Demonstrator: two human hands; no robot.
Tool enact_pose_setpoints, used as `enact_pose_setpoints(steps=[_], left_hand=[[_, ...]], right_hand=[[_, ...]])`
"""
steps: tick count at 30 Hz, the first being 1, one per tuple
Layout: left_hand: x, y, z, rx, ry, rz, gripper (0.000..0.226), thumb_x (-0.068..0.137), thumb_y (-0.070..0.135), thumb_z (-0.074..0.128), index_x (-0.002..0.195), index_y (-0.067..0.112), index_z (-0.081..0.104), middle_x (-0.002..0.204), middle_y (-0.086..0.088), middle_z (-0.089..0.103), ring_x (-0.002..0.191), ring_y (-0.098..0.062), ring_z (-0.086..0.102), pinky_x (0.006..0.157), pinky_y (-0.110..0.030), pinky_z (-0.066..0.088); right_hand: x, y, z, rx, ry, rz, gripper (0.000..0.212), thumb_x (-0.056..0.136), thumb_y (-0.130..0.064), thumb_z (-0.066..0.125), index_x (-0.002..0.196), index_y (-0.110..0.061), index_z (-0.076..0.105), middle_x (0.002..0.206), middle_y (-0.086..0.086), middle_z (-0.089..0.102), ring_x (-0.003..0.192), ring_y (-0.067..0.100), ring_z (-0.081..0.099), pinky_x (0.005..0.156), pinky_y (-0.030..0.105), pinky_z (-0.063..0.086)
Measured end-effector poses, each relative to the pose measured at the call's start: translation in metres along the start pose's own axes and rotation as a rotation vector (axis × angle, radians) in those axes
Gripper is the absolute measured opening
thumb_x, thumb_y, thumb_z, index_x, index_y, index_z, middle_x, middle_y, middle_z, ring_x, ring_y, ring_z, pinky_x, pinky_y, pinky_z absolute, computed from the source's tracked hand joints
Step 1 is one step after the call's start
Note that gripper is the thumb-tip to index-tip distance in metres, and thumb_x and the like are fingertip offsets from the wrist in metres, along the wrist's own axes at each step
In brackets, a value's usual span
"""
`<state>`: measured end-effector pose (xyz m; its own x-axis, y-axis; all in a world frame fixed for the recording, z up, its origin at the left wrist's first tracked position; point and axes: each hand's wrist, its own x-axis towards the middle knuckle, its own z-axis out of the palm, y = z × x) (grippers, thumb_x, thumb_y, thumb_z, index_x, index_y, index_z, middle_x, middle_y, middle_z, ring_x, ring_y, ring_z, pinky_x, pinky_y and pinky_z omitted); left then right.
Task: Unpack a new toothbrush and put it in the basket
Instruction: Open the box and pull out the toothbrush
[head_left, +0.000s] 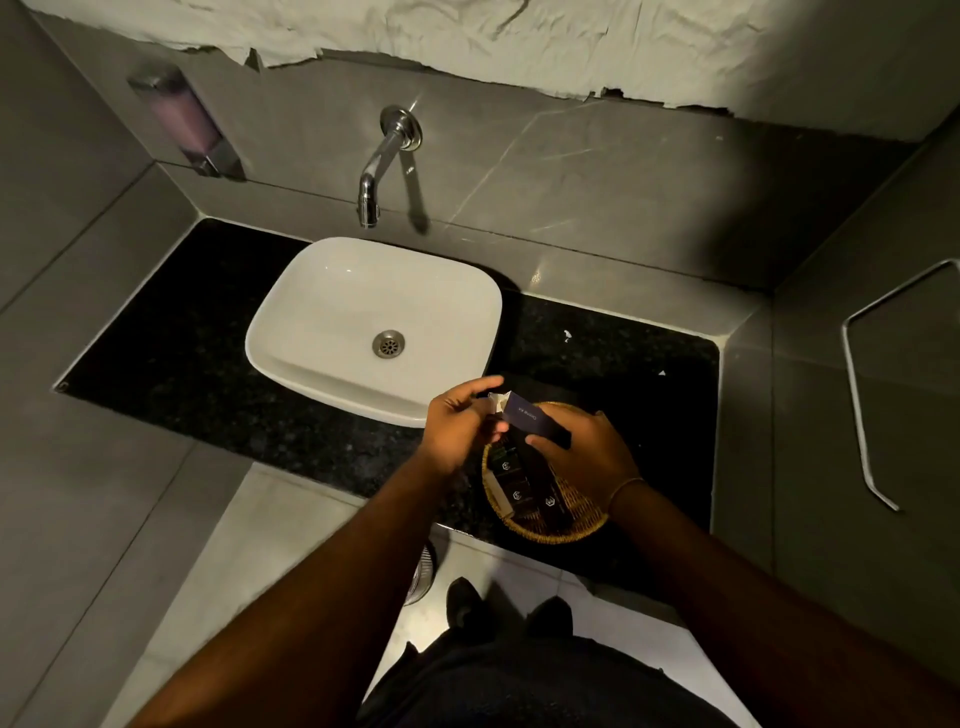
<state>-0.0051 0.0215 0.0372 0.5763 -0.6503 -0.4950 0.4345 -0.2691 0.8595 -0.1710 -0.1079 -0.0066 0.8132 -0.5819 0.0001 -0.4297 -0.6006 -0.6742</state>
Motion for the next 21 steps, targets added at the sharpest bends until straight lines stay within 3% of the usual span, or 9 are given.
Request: enact_pose_setpoints(steps=[3, 6, 10, 13, 15, 17, 19, 21], left_hand=[[-0.003, 0.005, 0.001, 0.067, 0.0, 0.056, 0.025, 0.103, 0.004, 0.071, 0.126, 0.005, 0.079, 0.097, -0.017, 0.086, 0.077, -0.027, 0.077, 0.083, -0.04, 0.066], [-0.003, 0.011, -0.002, 0.029, 0.013, 0.035, 0.029, 0.107, 0.009, 0.066, 0.134, 0.006, 0.076, 0.113, -0.026, 0.083, 0.081, -0.028, 0.084, 0.074, -0.03, 0.07], [-0.008, 0.02, -0.002, -0.029, -0.013, -0.049, 0.034, 0.115, 0.017, 0.05, 0.14, 0.017, 0.073, 0.117, -0.02, 0.084, 0.111, -0.042, 0.081, 0.093, -0.041, 0.067], [-0.009, 0.023, -0.001, -0.05, -0.072, -0.089, 0.039, 0.117, 0.023, 0.041, 0.149, 0.026, 0.063, 0.124, -0.018, 0.083, 0.12, -0.041, 0.078, 0.105, -0.047, 0.06], [-0.01, 0.023, -0.002, 0.009, -0.099, -0.088, 0.04, 0.117, 0.035, 0.042, 0.153, 0.031, 0.058, 0.13, -0.014, 0.081, 0.122, -0.037, 0.076, 0.096, -0.04, 0.059], [-0.012, 0.019, -0.003, 0.136, -0.123, -0.038, 0.048, 0.112, 0.042, 0.054, 0.158, 0.029, 0.054, 0.14, -0.012, 0.076, 0.127, -0.029, 0.072, 0.091, -0.029, 0.058], [-0.014, 0.013, -0.002, 0.288, -0.178, 0.017, 0.064, 0.104, 0.03, 0.072, 0.163, 0.021, 0.049, 0.146, -0.013, 0.069, 0.134, -0.026, 0.068, 0.104, -0.03, 0.058], [-0.016, 0.009, -0.002, 0.438, -0.213, 0.075, 0.071, 0.096, 0.008, 0.081, 0.16, 0.012, 0.051, 0.14, -0.02, 0.069, 0.128, -0.028, 0.068, 0.111, -0.038, 0.057]], right_hand=[[0.004, -0.002, 0.001, -0.033, 0.021, 0.007, 0.032, 0.092, -0.054, 0.061, 0.114, -0.031, 0.068, 0.1, -0.011, 0.074, 0.093, 0.005, 0.069, 0.083, 0.038, 0.059], [0.006, -0.004, 0.002, -0.023, 0.051, 0.035, 0.03, 0.09, -0.053, 0.064, 0.111, -0.032, 0.066, 0.096, -0.014, 0.072, 0.09, 0.005, 0.069, 0.08, 0.038, 0.061], [0.009, -0.013, 0.001, 0.041, 0.06, 0.057, 0.026, 0.088, -0.048, 0.07, 0.106, -0.03, 0.072, 0.096, -0.015, 0.07, 0.088, 0.002, 0.069, 0.078, 0.033, 0.062], [0.013, -0.027, -0.003, 0.321, 0.058, 0.162, 0.016, 0.086, -0.035, 0.08, 0.101, -0.031, 0.074, 0.093, -0.013, 0.077, 0.087, 0.0, 0.074, 0.079, 0.026, 0.062], [0.016, -0.038, -0.007, 0.584, 0.096, 0.257, 0.019, 0.087, -0.024, 0.083, 0.1, -0.034, 0.073, 0.096, -0.014, 0.079, 0.089, 0.001, 0.076, 0.078, 0.021, 0.062], [0.022, -0.045, -0.014, 0.788, 0.164, 0.373, 0.024, 0.086, -0.021, 0.085, 0.103, -0.032, 0.072, 0.099, -0.004, 0.08, 0.087, 0.009, 0.079, 0.075, 0.026, 0.063], [0.027, -0.047, -0.022, 0.931, 0.186, 0.491, 0.031, 0.087, -0.022, 0.085, 0.114, -0.024, 0.069, 0.105, 0.005, 0.079, 0.087, 0.018, 0.081, 0.074, 0.03, 0.065], [0.029, -0.041, -0.027, 1.048, 0.147, 0.619, 0.046, 0.088, -0.025, 0.084, 0.128, -0.017, 0.063, 0.108, 0.01, 0.079, 0.089, 0.023, 0.082, 0.072, 0.03, 0.065]])
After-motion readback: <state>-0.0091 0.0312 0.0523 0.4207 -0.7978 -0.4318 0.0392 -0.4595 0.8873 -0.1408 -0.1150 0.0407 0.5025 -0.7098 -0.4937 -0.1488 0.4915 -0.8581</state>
